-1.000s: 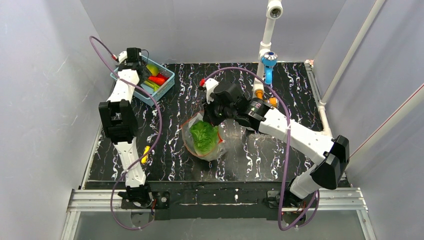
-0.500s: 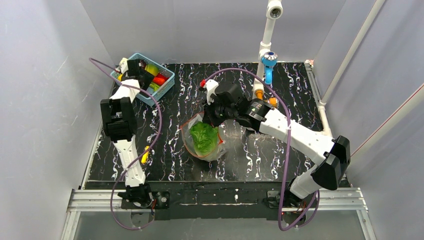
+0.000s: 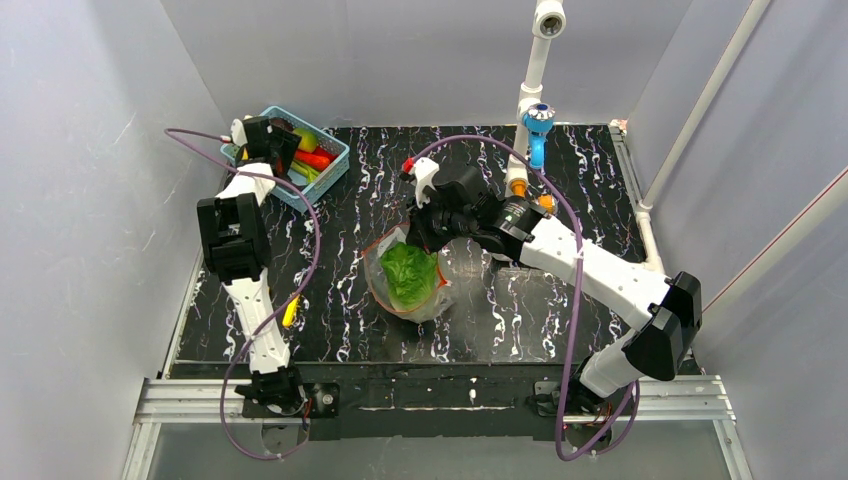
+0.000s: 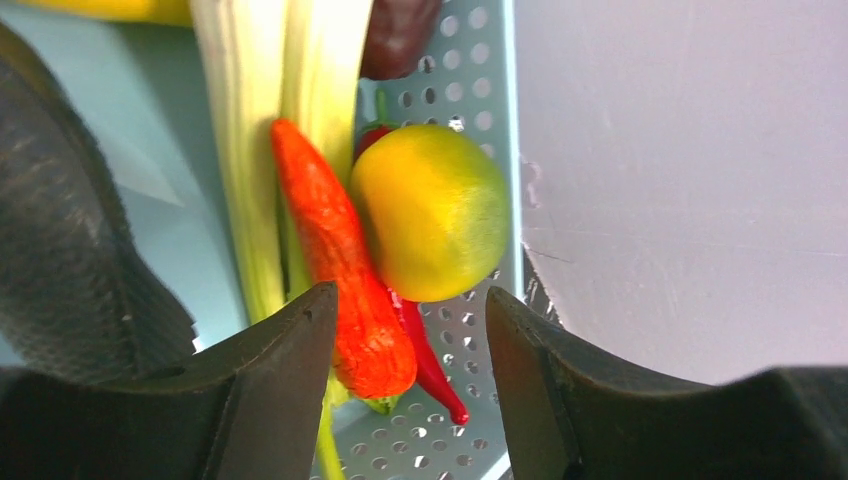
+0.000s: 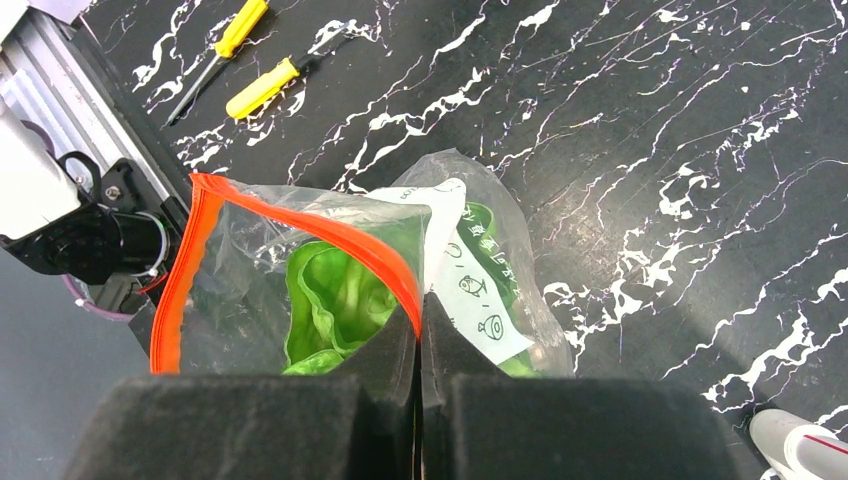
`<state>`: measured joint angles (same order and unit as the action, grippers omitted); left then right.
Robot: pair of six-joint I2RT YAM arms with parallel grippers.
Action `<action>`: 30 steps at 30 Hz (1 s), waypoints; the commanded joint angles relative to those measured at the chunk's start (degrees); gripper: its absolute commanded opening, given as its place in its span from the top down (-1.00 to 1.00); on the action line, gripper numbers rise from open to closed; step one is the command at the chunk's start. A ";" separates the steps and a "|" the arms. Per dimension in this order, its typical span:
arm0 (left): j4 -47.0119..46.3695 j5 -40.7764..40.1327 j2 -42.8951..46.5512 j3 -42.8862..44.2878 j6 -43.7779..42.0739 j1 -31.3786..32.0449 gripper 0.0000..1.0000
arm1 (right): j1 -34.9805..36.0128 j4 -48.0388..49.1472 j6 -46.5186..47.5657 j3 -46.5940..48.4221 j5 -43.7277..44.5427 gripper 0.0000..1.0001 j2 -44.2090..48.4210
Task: Place the food in the zip-top bag and seal the zipper
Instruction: Pick up the fake vegetable from the bin.
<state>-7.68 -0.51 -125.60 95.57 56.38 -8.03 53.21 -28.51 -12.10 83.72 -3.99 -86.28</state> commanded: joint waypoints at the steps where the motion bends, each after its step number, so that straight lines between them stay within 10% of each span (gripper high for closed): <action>1: -0.92 -0.15 -0.78 4.02 -1.41 -0.16 -0.10 | -0.48 2.06 -0.65 0.74 -1.10 0.97 0.59; 26: -2.93 0.39 -9.88 10.14 6.63 -0.21 -0.34 | -0.96 1.84 -0.92 1.90 -1.77 0.97 -1.56; 30: -3.00 0.28 -9.55 8.80 6.77 -0.21 -0.08 | -1.00 1.87 -1.07 2.04 -1.82 0.97 -1.73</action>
<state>-11.33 0.25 -134.80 104.77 63.00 -8.10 52.56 -28.45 -13.13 83.79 -5.13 -87.92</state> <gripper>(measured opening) 0.620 0.024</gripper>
